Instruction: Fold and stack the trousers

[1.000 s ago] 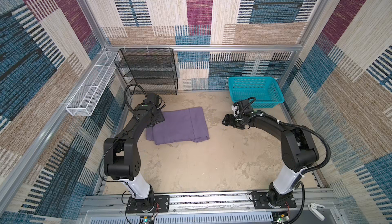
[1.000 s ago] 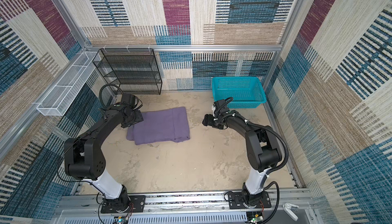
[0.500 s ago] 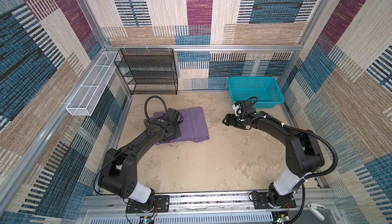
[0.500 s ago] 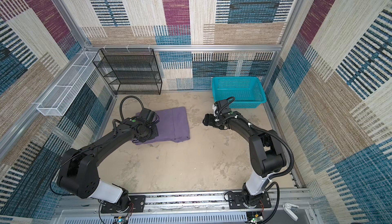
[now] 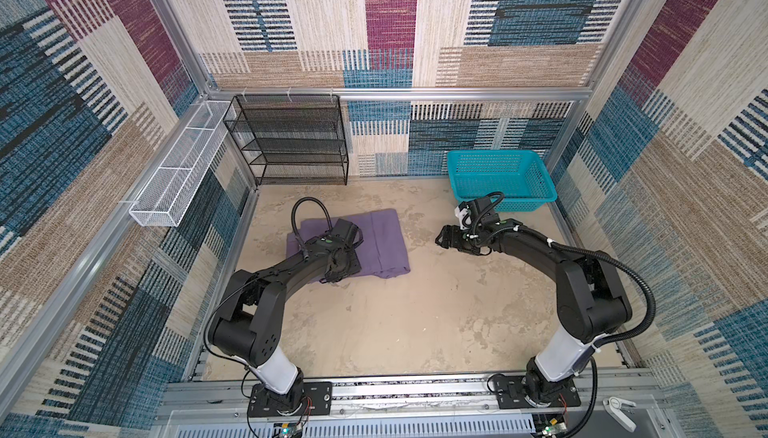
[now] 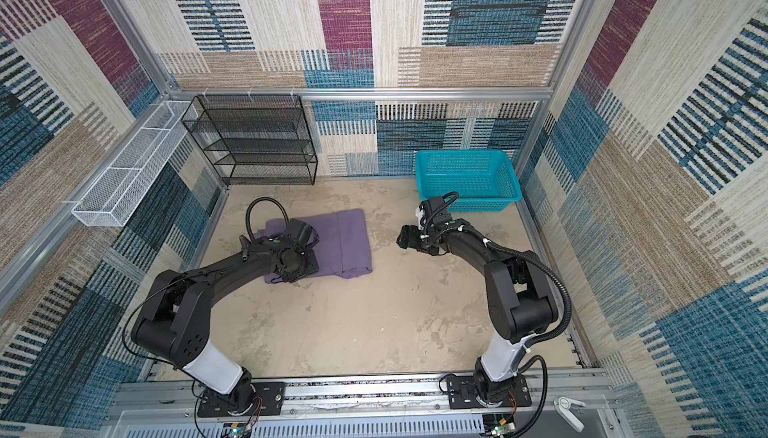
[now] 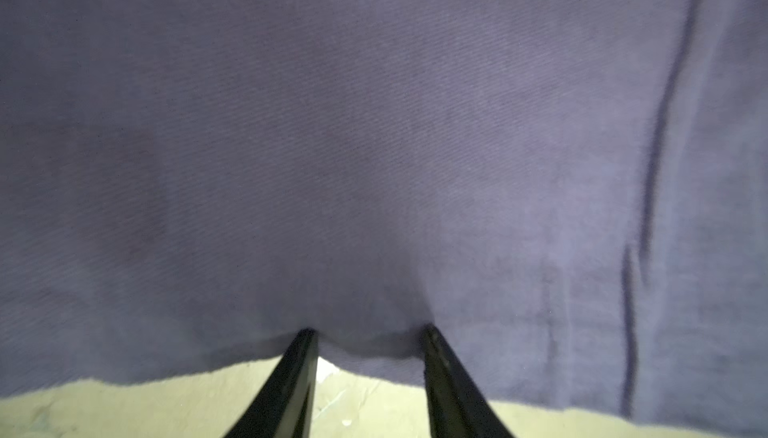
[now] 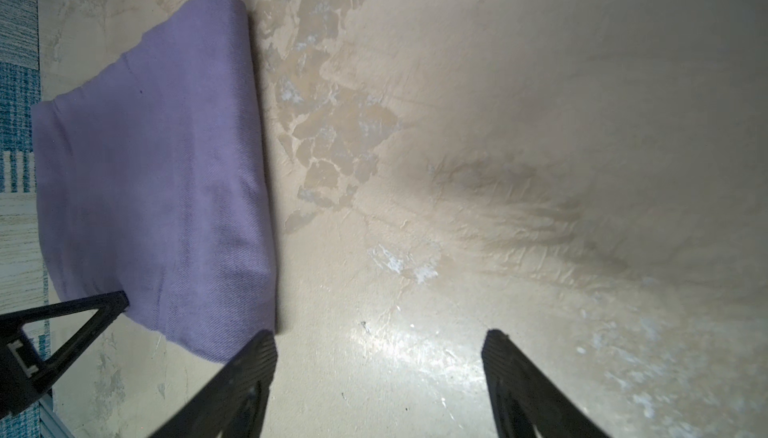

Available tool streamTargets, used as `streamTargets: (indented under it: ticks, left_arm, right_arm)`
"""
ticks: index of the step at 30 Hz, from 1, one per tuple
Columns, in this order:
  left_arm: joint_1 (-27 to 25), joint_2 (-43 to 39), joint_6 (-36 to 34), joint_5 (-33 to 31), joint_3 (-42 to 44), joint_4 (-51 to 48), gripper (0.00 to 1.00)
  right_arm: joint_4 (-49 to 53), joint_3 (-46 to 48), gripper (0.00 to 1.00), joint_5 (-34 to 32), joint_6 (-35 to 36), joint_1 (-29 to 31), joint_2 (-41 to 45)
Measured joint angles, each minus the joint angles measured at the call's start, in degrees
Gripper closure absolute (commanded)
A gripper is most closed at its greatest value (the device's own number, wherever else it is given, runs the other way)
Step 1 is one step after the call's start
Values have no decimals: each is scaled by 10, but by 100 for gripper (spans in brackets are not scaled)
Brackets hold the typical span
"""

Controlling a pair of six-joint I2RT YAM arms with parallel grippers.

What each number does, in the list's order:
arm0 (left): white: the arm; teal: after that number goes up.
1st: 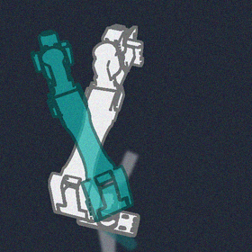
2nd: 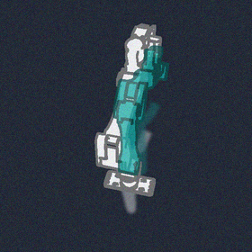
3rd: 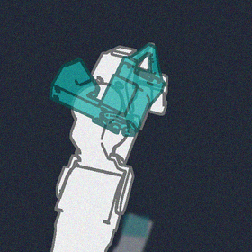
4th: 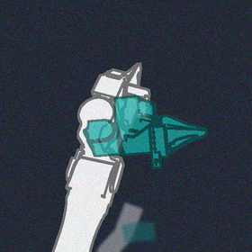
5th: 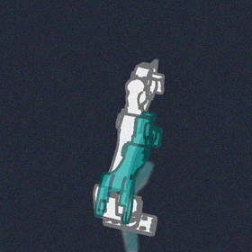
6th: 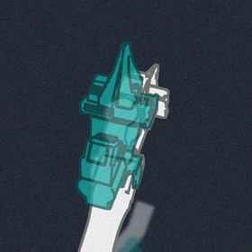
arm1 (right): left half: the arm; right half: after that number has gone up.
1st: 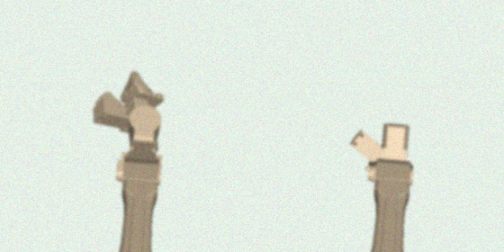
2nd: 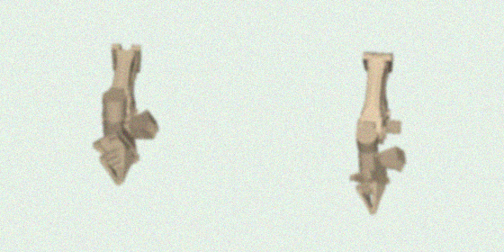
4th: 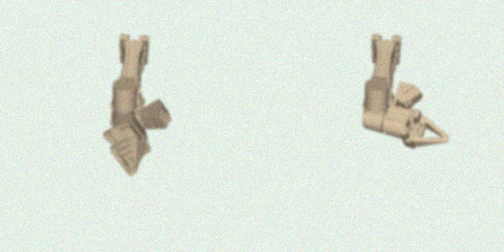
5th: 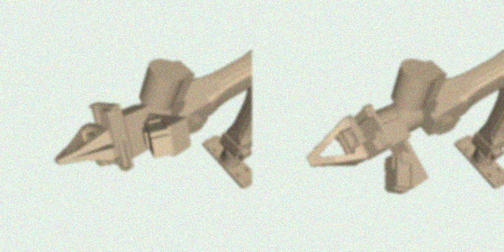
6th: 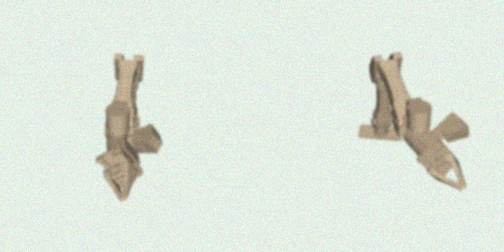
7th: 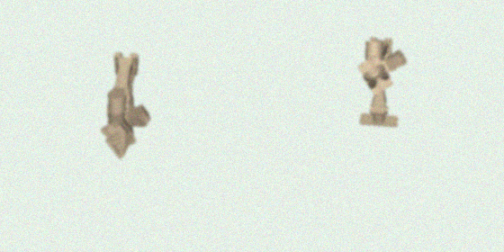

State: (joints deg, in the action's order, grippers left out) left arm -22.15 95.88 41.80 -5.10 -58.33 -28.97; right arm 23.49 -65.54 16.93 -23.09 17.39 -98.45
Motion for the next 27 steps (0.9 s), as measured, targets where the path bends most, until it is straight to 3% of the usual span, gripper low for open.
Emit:
streamTargets:
  ticks: [3,8,18,23,24,26,27]
  left_arm:
    - [12,35,0,3,-11,9,70]
    - [46,62,0,8,-29,52,72]
    - [177,120,-4,14,-71,130,74]
    - [198,164,-20,8,-137,119,73]
    - [199,172,-24,6,-151,110,69]
    - [200,177,-31,0,-168,91,53]
    - [201,176,-34,-6,-171,81,7]
  right_arm:
    - [0,-6,19,0,0,0,-3]
    - [4,-13,19,-7,0,0,-4]
    - [9,-23,19,-12,0,0,-21]
    - [10,-23,16,-26,0,0,-23]
    - [10,-22,0,-26,2,0,-21]
    - [13,-22,0,-37,5,0,-13]
    - [14,-21,0,-46,13,0,-3]
